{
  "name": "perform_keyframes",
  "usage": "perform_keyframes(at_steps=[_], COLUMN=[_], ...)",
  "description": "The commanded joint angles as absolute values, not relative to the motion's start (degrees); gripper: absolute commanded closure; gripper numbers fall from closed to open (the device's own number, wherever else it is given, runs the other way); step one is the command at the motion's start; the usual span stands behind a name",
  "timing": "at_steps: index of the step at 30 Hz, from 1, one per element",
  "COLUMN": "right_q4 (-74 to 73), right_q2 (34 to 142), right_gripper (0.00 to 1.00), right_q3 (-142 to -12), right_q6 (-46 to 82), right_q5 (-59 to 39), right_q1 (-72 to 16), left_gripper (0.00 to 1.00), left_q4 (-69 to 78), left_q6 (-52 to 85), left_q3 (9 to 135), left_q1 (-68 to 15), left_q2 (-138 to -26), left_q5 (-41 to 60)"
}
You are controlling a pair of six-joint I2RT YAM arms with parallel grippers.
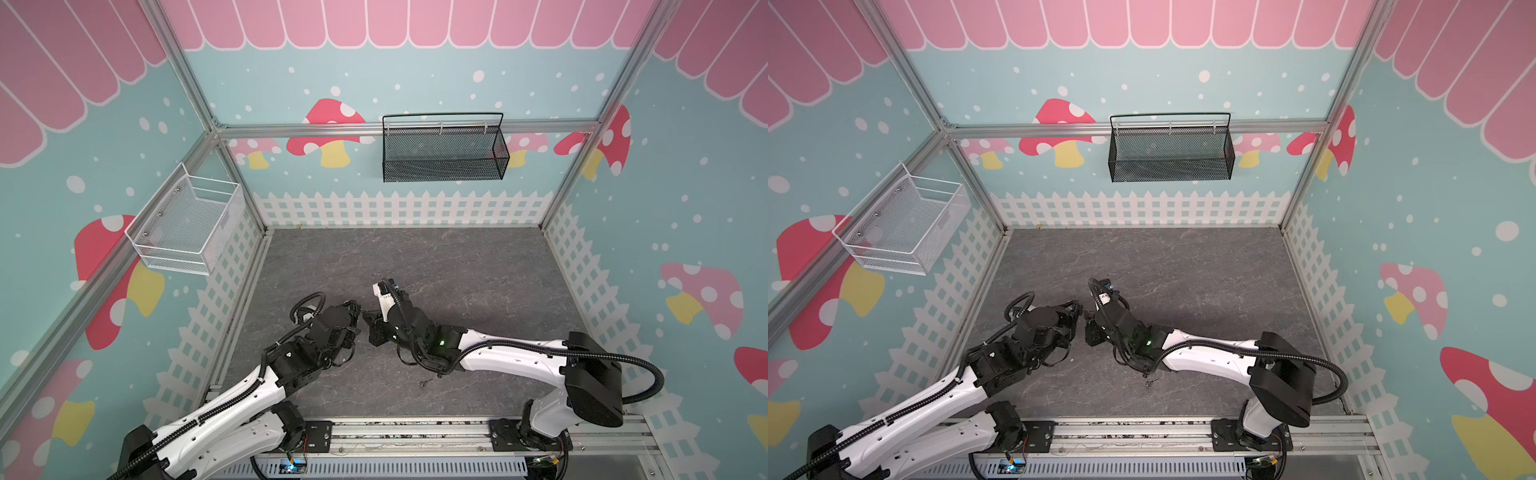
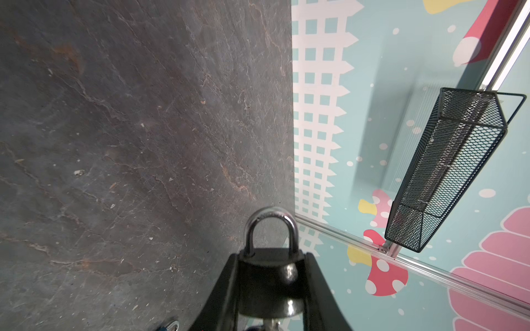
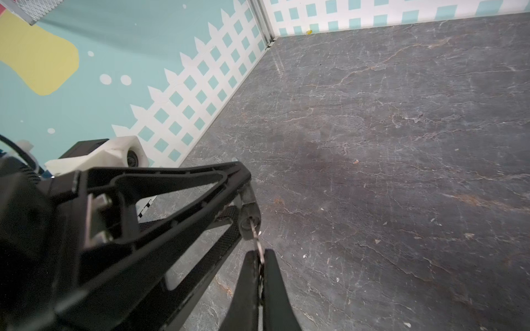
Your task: Unlock with the key
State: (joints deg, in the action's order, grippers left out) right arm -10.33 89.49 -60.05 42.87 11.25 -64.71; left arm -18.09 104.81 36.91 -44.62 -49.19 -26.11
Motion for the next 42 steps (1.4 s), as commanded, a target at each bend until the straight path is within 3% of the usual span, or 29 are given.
perform_keyframes(at_steps=[1, 22, 33, 42], right_q4=[-22.9, -31.0, -32.8, -36.0], right_q2=[90.0, 87.2, 86.6, 85.7], right_gripper=[1.0, 1.0, 1.0, 1.0], right_q3=[-61.9, -54.0, -52.6, -54.5], right_q6=[41.7, 32.4, 27.6, 37.7], right_q5=[-1.9, -6.3, 0.4, -7.9], right_q1=[-66.1, -64.7, -64.8, -63.3], left_gripper=[1.0, 1.0, 1.0, 1.0], left_q4=[-11.8, -6.3, -1.8, 0.0], left_q6=[106.0, 104.3, 102.1, 100.0], left_q3=[38.7, 38.7, 42.6, 43.4], left_q1=[-46.1, -46.1, -46.7, -46.8], left_q2=[-48.7, -46.6, -50.3, -51.8], left_q5=[-18.6, -10.2, -4.3, -3.3])
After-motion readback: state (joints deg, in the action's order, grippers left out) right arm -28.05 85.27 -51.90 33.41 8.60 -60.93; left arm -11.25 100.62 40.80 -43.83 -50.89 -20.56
